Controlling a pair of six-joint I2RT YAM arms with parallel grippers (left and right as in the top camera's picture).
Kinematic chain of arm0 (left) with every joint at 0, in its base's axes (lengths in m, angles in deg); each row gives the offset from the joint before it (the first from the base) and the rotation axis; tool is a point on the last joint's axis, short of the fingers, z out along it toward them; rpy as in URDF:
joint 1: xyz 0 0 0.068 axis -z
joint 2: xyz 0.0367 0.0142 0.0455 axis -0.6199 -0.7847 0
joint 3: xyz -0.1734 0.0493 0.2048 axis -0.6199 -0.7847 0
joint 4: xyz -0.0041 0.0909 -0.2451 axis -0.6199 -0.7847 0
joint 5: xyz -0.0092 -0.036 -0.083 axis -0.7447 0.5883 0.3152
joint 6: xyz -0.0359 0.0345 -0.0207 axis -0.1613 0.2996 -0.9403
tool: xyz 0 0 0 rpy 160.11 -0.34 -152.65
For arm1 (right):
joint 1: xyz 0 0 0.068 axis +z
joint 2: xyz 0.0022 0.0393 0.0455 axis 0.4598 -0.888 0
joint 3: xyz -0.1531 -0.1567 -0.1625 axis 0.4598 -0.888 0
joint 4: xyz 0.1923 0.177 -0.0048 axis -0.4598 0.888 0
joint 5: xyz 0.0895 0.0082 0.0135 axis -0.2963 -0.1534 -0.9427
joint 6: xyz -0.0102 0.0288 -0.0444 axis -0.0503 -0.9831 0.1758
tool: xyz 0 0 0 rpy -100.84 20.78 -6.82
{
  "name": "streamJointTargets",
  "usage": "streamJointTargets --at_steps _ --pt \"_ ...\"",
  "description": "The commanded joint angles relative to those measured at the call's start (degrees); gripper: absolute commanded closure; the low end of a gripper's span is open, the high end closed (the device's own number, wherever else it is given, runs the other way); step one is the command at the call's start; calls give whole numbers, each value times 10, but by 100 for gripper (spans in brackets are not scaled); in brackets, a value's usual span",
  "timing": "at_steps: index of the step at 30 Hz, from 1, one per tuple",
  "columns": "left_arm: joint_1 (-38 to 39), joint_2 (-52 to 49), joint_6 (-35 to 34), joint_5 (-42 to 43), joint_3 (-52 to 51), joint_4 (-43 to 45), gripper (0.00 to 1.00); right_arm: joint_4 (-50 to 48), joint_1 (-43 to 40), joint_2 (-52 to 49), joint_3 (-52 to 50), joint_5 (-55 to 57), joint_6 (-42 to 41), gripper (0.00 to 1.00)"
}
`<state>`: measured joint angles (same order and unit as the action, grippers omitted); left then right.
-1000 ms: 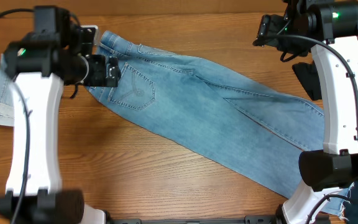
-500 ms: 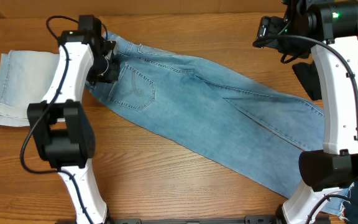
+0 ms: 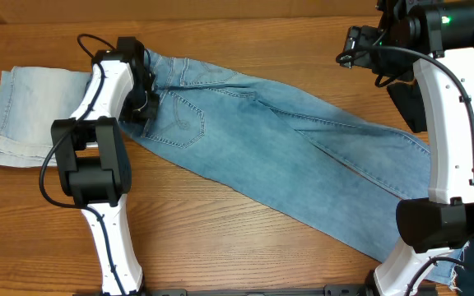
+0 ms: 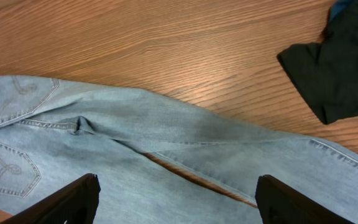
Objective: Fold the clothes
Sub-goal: 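Move the left gripper to the jeans waistband near the back pocket, then grasp the waistband with the left gripper and pull it upward to straighten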
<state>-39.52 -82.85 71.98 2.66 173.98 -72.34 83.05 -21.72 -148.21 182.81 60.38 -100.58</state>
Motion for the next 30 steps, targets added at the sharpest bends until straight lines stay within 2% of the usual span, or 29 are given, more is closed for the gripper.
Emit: streamJointTargets --at_steps 1,6,13,15,20,26,30 --pt "-5 -47 -45 -17 6 -57 96 -1 -3 -3 5 19 2 15" --pt "-7 -50 -106 -38 6 -134 96 -7 -3 -3 5 19 2 12" --pt "-7 -50 -167 -56 0 -173 96 -7 -3 -3 5 19 2 11" --pt "-6 -50 -179 -56 -7 -187 96 -7 -3 -3 5 19 2 8" --pt "-6 -50 -220 -56 -22 -249 96 -7 -3 -3 5 18 2 7" --pt "-3 -50 -230 -56 -24 -322 96 4 -3 -5 4 15 0 7" --pt "-3 -49 -231 -56 -23 -336 96 12 -3 -5 -26 -13 0 6"
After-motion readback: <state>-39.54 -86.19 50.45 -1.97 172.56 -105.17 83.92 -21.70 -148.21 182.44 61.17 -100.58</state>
